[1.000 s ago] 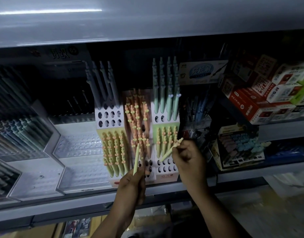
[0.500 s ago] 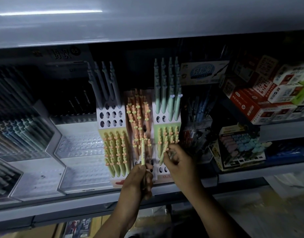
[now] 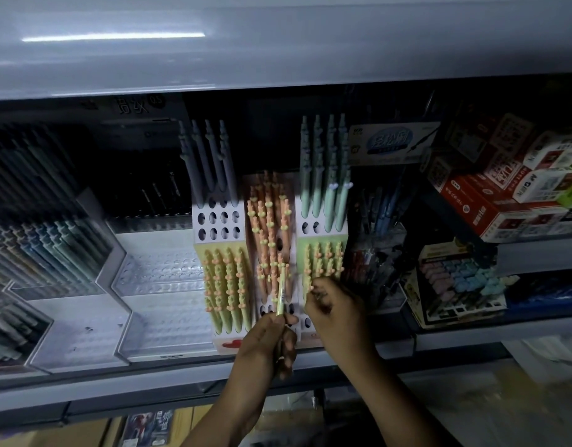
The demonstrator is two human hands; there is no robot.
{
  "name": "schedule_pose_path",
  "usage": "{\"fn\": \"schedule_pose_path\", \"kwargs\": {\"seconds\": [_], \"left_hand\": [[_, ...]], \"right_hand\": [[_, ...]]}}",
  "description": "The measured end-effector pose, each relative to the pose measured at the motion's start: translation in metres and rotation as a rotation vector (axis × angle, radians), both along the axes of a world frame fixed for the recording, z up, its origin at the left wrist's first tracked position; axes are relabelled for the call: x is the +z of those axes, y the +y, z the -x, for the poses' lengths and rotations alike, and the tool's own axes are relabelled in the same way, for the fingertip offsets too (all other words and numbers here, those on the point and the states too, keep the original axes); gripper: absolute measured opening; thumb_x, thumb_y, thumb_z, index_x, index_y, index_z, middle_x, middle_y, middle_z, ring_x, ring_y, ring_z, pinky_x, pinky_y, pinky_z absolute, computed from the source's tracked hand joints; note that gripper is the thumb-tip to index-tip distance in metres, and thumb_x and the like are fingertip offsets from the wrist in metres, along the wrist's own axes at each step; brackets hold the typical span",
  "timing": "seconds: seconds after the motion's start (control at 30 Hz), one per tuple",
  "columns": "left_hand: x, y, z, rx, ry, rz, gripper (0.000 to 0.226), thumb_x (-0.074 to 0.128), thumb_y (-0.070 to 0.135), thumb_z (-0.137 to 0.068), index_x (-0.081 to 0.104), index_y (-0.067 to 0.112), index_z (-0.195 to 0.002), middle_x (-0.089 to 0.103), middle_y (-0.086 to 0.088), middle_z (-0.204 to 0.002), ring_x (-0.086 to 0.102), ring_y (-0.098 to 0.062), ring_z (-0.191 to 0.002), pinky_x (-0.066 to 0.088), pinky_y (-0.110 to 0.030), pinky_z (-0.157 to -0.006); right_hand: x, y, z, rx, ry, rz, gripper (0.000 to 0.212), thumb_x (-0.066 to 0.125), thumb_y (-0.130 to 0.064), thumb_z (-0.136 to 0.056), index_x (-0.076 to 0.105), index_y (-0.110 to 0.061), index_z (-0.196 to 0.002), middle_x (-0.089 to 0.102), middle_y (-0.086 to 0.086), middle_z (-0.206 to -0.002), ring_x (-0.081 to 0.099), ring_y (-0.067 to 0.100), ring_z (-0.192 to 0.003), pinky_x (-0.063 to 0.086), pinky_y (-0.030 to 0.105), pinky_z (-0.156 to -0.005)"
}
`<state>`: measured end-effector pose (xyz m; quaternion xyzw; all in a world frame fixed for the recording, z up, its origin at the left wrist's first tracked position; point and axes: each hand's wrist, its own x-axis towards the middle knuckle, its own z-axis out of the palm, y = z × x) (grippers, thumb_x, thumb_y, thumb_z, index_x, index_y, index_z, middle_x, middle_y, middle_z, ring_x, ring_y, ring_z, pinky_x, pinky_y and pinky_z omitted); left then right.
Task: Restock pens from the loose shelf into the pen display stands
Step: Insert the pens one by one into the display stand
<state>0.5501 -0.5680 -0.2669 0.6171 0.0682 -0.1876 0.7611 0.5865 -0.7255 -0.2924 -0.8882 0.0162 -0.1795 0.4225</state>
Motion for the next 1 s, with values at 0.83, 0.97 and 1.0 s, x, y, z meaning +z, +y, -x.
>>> {"fn": "schedule_pose_path", "kwargs": {"seconds": [0.83, 0.97, 1.0], "left_hand": [[-0.004, -0.017, -0.004, 0.095, -0.129, -0.075, 0.008, 0.073, 0.015, -0.091, 0.080, 0.015, -0.094, 0.041, -0.016, -0.071, 0.049, -0.017, -0.060, 0.054, -0.029, -0.063], [-0.010, -0.017, -0.004, 0.019, -0.194, -0.147, 0.013, 0.074, 0.015, -0.089, 0.079, 0.013, -0.101, 0.049, -0.035, -0.082, 0.052, -0.022, -0.061, 0.052, -0.028, -0.062], [-0.012, -0.018, -0.004, 0.013, -0.203, -0.153, 0.015, 0.075, 0.018, -0.087, 0.079, 0.014, -0.101, 0.051, -0.036, -0.084, 0.053, -0.023, -0.061, 0.052, -0.029, -0.062]], "right_hand": [[0.023, -0.018, 0.017, 0.254, 0.126, -0.421, 0.009, 0.066, -0.027, -0.097, 0.073, -0.023, -0.096, 0.069, -0.005, -0.076, 0.065, 0.011, -0.068, 0.051, 0.026, -0.061], [0.025, -0.013, 0.016, 0.253, 0.112, -0.468, 0.007, 0.075, -0.020, -0.090, 0.071, -0.015, -0.086, 0.069, -0.003, -0.076, 0.064, 0.006, -0.071, 0.048, 0.021, -0.065], [0.025, -0.013, 0.016, 0.251, 0.114, -0.476, 0.009, 0.075, -0.017, -0.090, 0.070, -0.013, -0.084, 0.068, -0.001, -0.075, 0.063, 0.006, -0.070, 0.048, 0.021, -0.065]]}}
